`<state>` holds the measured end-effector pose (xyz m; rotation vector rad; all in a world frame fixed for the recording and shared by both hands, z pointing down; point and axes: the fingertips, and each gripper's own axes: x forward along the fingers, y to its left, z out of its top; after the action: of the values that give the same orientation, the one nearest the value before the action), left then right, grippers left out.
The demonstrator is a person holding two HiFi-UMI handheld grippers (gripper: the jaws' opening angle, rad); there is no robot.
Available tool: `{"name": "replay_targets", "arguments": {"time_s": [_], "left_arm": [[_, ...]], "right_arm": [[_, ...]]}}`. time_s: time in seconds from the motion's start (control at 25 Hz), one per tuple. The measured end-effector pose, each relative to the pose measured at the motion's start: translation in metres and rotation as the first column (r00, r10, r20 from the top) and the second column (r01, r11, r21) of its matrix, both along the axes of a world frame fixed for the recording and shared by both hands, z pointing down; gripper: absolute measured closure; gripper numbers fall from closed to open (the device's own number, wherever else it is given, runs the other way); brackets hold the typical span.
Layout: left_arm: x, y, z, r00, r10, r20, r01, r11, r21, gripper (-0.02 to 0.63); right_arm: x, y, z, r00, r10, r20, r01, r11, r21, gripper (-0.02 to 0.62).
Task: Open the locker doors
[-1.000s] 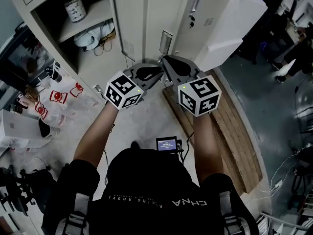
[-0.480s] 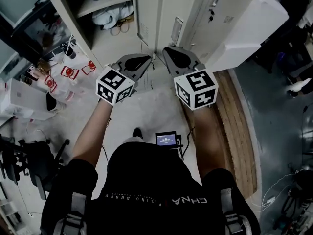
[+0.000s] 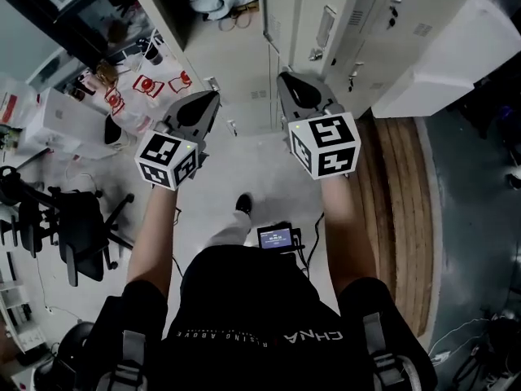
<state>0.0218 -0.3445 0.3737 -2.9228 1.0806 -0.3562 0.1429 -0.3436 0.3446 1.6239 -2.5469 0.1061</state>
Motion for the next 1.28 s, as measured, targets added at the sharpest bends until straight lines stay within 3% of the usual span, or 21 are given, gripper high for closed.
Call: {"name": "replay_targets", "arguments": {"time_s": [0.28,0.48,0.64,1.04,1.28], "left_arm": [[-0.015,0.019,0.017,0.997,-0.071,-0.007,0.07,0.997,-0.036,0.586],[-0.018,0.047,0.017,0.998,-0.043,-0.047,0.042,0.999,-0.024,0.586],[-0.039,0.078,0.014,0.997,-0.02,-0.069,0.019,1.0,-0.013,0.586],[-0.129,0.191,0.008,0.99,-0.011,-0.143,0.012,1.0,0.001,0.586],[-0.149,0.238,0.016,0.988,0.012,-0.156,-0.014,1.0,-0.011,0.586]], "right_arm": [[0.004,0.017,0.011,0.999,0.037,0.003,-0.037,0.999,-0.014,0.563],[-0.009,0.04,0.018,0.999,0.033,-0.019,-0.033,0.999,-0.013,0.563],[-0.035,0.065,0.021,0.998,0.038,-0.048,-0.039,0.999,-0.02,0.563],[-0.13,0.174,0.017,0.988,0.023,-0.155,-0.027,0.999,-0.029,0.563],[-0.158,0.234,0.023,0.972,0.041,-0.229,-0.051,0.998,-0.038,0.563]]}}
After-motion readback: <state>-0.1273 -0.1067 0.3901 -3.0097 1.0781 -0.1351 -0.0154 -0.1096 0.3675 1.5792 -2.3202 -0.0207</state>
